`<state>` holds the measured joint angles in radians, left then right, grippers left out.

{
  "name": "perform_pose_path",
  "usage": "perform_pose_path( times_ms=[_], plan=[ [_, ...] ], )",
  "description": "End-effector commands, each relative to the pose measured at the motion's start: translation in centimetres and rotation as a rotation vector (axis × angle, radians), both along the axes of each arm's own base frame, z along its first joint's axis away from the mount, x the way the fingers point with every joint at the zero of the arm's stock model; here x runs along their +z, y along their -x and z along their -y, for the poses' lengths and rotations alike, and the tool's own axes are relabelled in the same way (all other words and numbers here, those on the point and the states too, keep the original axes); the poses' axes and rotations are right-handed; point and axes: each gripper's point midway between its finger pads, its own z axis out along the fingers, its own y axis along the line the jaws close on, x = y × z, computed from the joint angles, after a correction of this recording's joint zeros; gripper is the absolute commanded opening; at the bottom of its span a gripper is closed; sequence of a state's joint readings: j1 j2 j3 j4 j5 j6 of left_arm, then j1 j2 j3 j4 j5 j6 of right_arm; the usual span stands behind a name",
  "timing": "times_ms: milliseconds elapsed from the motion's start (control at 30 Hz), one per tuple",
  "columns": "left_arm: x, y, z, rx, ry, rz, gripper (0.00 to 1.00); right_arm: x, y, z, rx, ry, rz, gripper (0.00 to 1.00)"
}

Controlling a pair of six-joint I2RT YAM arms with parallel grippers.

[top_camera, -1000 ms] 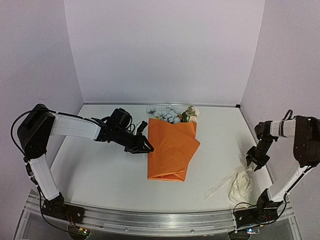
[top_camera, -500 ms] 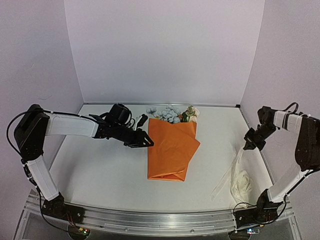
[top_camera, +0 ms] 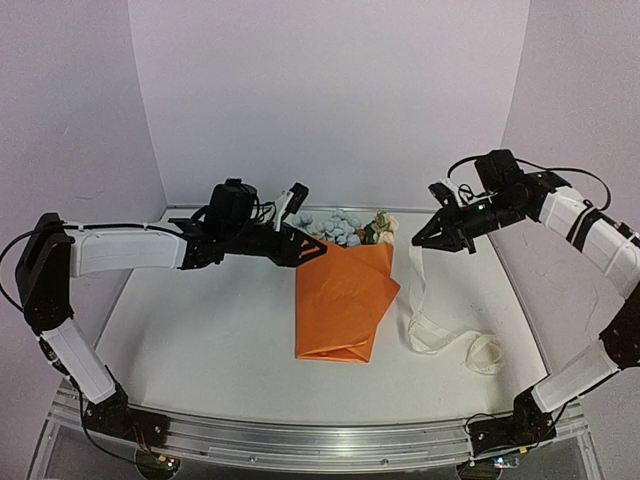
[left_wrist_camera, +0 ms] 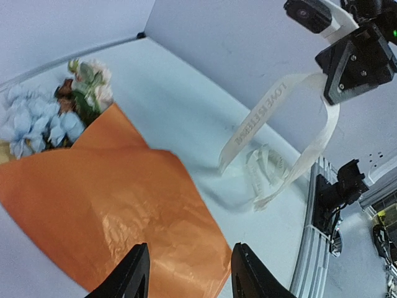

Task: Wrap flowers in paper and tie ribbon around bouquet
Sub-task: Pass from the right arm to the left

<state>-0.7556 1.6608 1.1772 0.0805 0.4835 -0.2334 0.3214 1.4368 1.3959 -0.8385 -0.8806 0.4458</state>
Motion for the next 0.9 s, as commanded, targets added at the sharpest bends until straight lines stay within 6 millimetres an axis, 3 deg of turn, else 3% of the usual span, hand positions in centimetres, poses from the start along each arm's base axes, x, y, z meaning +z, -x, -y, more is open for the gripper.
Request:
perform_pose_path(
  times_ms=[0, 133, 400, 733, 867],
  plan=[
    [4.8, 3.6, 2.6, -0.138, 0.133, 0.253, 0.48, 4.0, 4.2, -4.0, 0.198, -0.119, 0.019, 0.00],
    [4.0, 6.0, 5.0, -0.193, 0.125, 0.277, 0.49, 5.1, 5.9, -6.1, 0.280, -0.146, 0.019, 0.00],
    [2.2, 7.3, 8.5, -0.209, 0.139, 0.268, 0.53, 6.3, 8.1, -8.2, 0.363, -0.180, -0.011, 0.00],
    [0.8, 8.4, 11.6, -0.261, 0.167, 0.243, 0.60, 8.0, 9.2, -8.4, 0.377, -0.206, 0.003, 0.00],
    [0.4, 7.9, 12.3, -0.236, 0.168, 0.232, 0.57, 7.9, 9.4, -8.3, 0.374, -0.205, 0.001, 0.00]
  ],
)
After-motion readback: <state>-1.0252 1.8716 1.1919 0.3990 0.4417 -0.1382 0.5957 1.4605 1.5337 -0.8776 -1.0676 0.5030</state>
